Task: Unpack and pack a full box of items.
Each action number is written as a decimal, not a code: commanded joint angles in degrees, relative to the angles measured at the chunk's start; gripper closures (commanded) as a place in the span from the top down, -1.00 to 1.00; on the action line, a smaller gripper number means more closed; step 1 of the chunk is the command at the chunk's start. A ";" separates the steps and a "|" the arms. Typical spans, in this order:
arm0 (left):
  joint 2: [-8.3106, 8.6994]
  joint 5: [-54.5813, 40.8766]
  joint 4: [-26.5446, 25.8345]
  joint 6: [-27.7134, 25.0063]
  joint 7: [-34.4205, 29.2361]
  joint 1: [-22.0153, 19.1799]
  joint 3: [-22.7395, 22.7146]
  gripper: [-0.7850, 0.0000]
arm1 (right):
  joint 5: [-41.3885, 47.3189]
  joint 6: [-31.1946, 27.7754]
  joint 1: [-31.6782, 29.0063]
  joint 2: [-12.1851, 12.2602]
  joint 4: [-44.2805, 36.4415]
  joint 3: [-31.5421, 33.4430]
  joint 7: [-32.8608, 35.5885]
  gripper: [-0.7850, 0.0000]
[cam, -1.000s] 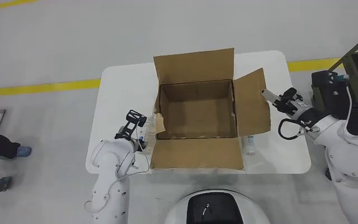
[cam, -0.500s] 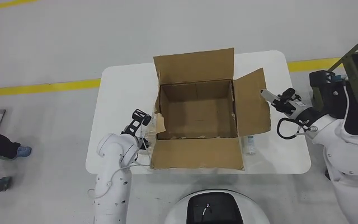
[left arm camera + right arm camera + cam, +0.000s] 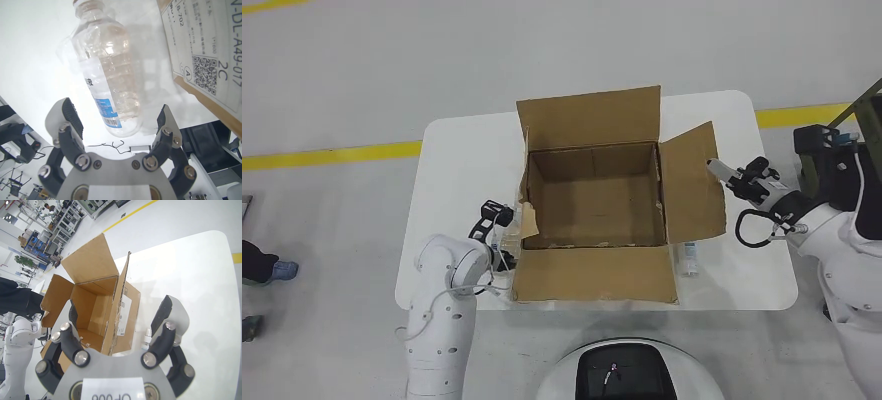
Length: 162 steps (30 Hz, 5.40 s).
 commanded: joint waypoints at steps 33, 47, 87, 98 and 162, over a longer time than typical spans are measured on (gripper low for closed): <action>2.32 -0.39 4.37 2.77 0.80 -1.34 0.39 -1.00 | 2.40 0.63 1.12 0.60 3.41 -3.42 0.98 1.00; 4.06 -3.24 -12.32 6.73 -3.35 1.46 -8.07 -1.00 | 4.44 -0.16 4.04 0.40 8.76 -8.37 0.33 -1.00; 6.59 -37.69 -20.81 26.33 -6.04 -16.79 11.87 -1.00 | 4.17 4.76 8.04 0.26 0.85 -14.63 0.38 -1.00; 7.11 -37.60 -18.06 27.56 -6.04 -15.94 13.13 -1.00 | 1.22 4.33 8.31 0.56 -0.68 -14.52 0.95 -1.00; 9.88 -31.39 -14.93 35.62 -2.25 -12.75 7.94 1.00 | -0.12 5.13 5.97 1.57 3.31 -12.56 1.42 1.00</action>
